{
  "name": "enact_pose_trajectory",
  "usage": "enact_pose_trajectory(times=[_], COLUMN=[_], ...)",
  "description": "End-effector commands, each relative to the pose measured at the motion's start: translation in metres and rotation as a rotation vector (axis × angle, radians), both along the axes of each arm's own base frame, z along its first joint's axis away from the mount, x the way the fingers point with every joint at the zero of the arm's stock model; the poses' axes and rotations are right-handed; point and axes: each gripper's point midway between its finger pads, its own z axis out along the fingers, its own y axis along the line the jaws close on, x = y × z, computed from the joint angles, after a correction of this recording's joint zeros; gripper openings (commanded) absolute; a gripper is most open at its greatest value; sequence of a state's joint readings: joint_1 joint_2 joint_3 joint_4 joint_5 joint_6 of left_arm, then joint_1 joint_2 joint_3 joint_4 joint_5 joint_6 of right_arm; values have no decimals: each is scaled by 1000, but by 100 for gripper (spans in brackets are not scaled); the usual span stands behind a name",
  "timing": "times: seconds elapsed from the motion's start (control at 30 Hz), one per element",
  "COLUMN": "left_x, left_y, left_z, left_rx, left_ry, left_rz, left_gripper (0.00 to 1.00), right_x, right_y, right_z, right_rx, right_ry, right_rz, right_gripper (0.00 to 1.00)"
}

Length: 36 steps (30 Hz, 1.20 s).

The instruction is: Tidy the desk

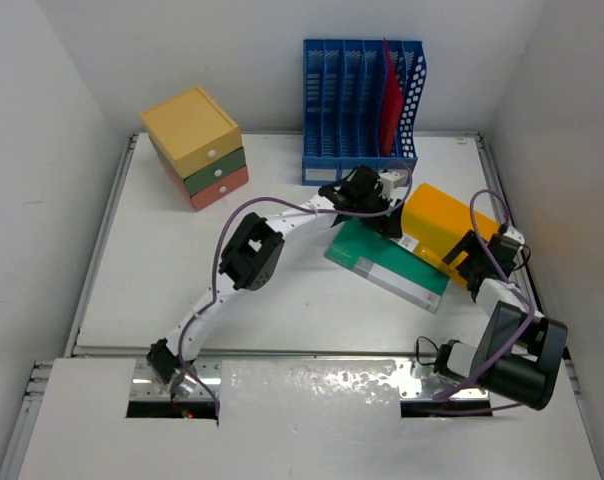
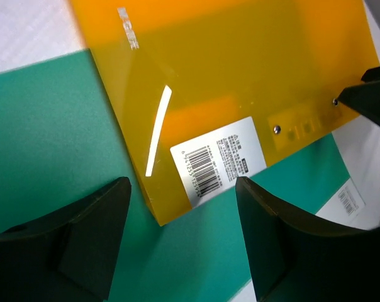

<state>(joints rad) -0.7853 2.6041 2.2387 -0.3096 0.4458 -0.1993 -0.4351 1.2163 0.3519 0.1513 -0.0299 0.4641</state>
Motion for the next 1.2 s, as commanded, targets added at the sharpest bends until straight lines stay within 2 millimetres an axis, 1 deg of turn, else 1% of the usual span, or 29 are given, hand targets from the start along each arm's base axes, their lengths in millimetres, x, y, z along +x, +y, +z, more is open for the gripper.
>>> enact_pose_trajectory(times=[0.0, 0.07, 0.1, 0.17, 0.2, 0.27, 0.3, 0.37, 0.53, 0.63, 0.67, 0.7, 0.77, 0.8, 0.93, 1.03, 1.1, 1.13, 1.17], left_x=[-4, -13, -18, -23, -24, -30, -31, -35, -47, -52, -55, -56, -59, -59, -57, -57, -56, -56, -56], left_y=[-10, -9, -7, -8, -9, -13, -15, -19, -26, -29, -30, -30, -33, -34, -36, -33, -31, -30, -29], left_z=[-6, -11, -17, -19, -20, -16, -12, -4, 11, 14, 13, 14, 17, 18, 22, 23, 24, 25, 27], left_rx=[-44, -45, -37, -50, -54, -82, -99, -129, -198, -223, -225, -226, -228, -228, -231, -216, -212, -209, -210], left_ry=[57, 106, 130, 157, 172, 206, 223, 238, 305, 350, 363, 365, 348, 342, 328, 310, 291, 285, 278], left_rz=[-9, -25, -24, -34, -34, -53, -55, -80, -131, -145, -147, -150, -159, -158, -154, -148, -149, -146, -151], left_gripper=[65, 63, 60, 55, 48, 39, 31, 26, 24, 23, 18, 16, 3, 0, 0, 0, 0, 0, 0], right_x=[12, 11, 11, 11, 11, 12, 11, 10, 8, 8, 9, 8, 10, 9, 10, 10, 11, 12, 15], right_y=[0, 0, 0, 1, 2, 4, 5, 6, 11, 14, 15, 16, 18, 19, 23, 24, 21, 22, 23], right_z=[5, -2, -3, -8, -10, -13, -16, -21, -29, -30, -30, -31, -31, -33, -34, -31, -28, -26, -19], right_rx=[-9, 0, 0, 14, 19, 31, 37, 48, 82, 98, 105, 110, 121, 127, 143, 130, 92, 81, 52], right_ry=[-59, -40, -39, -29, -28, -28, -24, -11, 2, 9, 7, 6, 4, 8, 6, 8, 15, 17, 7], right_rz=[15, 15, 17, 15, 17, 21, 22, 17, 17, 26, 25, 25, 28, 29, 42, 61, 79, 94, 126], right_gripper=[92, 92, 92, 92, 92, 92, 92, 92, 91, 90, 90, 90, 90, 90, 89, 89, 89, 89, 88])
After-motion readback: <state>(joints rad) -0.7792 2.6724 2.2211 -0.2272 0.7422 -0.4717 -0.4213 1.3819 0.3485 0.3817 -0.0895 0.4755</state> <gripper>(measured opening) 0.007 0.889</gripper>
